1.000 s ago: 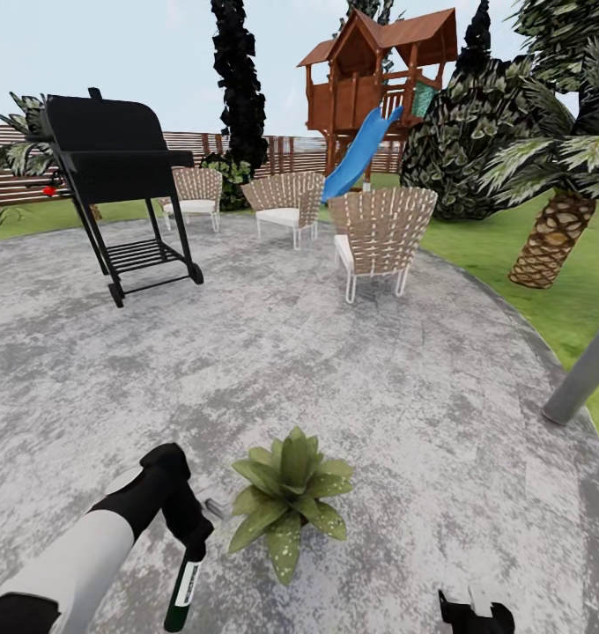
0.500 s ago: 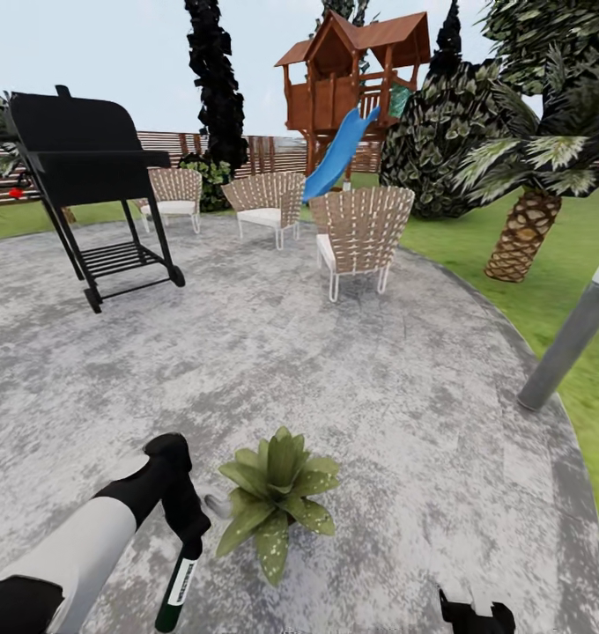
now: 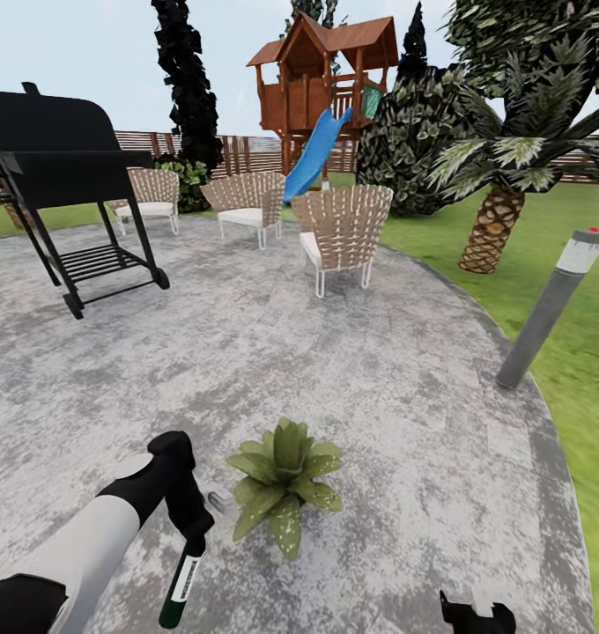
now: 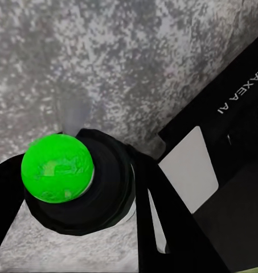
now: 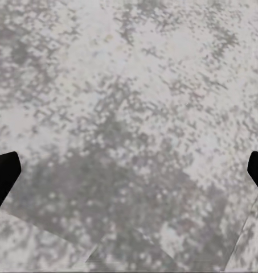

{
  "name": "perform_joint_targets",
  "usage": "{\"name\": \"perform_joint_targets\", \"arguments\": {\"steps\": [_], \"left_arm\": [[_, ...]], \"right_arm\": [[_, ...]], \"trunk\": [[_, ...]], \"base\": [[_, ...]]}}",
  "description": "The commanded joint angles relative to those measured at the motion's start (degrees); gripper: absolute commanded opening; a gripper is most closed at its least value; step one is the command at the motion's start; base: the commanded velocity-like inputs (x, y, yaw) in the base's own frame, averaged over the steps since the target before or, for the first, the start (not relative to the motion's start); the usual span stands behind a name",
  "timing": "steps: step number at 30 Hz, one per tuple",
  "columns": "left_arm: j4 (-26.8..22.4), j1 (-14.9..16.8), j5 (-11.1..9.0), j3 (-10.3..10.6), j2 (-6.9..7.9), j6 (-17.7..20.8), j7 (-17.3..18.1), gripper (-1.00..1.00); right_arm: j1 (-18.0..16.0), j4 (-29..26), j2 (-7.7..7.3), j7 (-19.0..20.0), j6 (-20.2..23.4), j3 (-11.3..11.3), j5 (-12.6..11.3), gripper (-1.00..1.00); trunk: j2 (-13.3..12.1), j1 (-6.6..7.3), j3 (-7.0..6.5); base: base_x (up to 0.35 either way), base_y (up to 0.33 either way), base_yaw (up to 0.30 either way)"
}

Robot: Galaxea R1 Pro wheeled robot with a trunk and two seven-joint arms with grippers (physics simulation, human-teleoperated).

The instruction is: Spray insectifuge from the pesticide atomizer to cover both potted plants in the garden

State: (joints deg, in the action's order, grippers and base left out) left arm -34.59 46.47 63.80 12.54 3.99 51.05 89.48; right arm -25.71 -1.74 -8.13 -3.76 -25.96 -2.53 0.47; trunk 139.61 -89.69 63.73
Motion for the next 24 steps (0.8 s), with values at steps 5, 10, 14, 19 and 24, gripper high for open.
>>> {"name": "perform_joint_targets", "arguments": {"steps": [5,10,14,19,24], "left_arm": [[-0.15,0.02,0.29,0.2,0.0,0.63,0.52,-1.0],[-0.18,0.02,0.27,0.2,0.03,0.63,0.52,-1.0],[0.02,-0.15,0.42,0.25,0.05,0.71,0.52,-1.0],[0.22,-0.89,0.53,0.37,0.14,0.65,0.52,-1.0],[-0.08,-0.9,0.54,0.46,0.15,0.59,0.52,-1.0]], "right_arm": [[-0.04,0.0,0.03,-0.13,-0.23,-0.26,-0.01,1.0],[-0.04,-0.02,0.13,-0.2,-0.2,-0.28,-0.11,1.0],[-0.04,-0.02,0.14,-0.2,-0.17,-0.29,-0.12,1.0],[-0.04,-0.02,0.14,-0.2,-0.18,-0.29,-0.12,1.0],[-0.04,-0.02,0.14,-0.2,-0.16,-0.29,-0.12,1.0]], "trunk": [[0.02,-0.01,0.05],[0.02,-0.01,0.05],[0.02,-0.01,0.05],[0.02,-0.01,0.05],[0.02,-0.01,0.05]], "base": [[0.242,0.233,0.0],[0.275,0.205,-0.117],[0.122,0.288,-0.252],[0.011,0.114,-0.265],[0.0,0.002,-0.266]]}}
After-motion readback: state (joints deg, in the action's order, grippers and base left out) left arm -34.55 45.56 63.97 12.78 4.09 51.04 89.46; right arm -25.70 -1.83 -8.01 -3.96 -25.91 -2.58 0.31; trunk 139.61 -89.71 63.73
